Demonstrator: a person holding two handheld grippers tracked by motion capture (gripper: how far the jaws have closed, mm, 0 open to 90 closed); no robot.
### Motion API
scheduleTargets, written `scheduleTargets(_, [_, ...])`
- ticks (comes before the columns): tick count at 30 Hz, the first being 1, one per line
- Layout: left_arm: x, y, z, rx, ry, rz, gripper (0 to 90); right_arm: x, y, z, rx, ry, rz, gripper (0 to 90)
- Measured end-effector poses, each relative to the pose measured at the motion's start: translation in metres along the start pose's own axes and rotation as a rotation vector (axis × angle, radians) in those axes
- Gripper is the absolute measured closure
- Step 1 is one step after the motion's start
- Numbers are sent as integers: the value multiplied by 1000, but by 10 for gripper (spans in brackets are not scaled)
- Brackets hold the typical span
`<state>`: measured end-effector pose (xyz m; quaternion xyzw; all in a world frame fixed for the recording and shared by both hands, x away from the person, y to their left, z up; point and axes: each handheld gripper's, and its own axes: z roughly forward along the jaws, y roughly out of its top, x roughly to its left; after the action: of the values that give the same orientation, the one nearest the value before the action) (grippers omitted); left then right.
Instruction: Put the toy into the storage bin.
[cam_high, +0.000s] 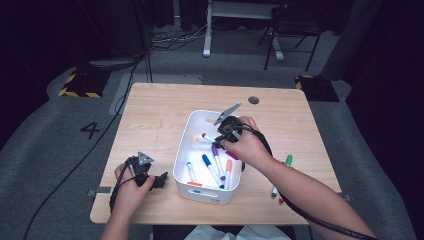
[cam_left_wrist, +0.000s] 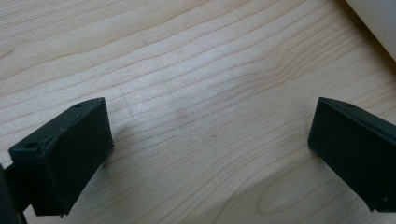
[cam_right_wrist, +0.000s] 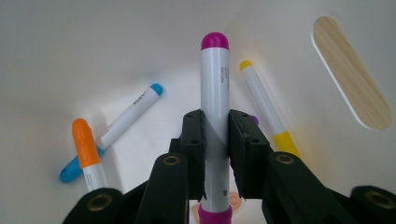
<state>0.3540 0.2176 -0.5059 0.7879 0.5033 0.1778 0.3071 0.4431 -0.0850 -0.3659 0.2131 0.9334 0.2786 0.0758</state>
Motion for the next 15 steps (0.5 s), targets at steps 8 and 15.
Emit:
scheduleTargets(8, [0,0,0,0,0,0,1,7,-1,15,58,-2,-17,764])
scheduleTargets(15, [0,0,0,1,0,0,1,12,-5,26,89,4,-31,764])
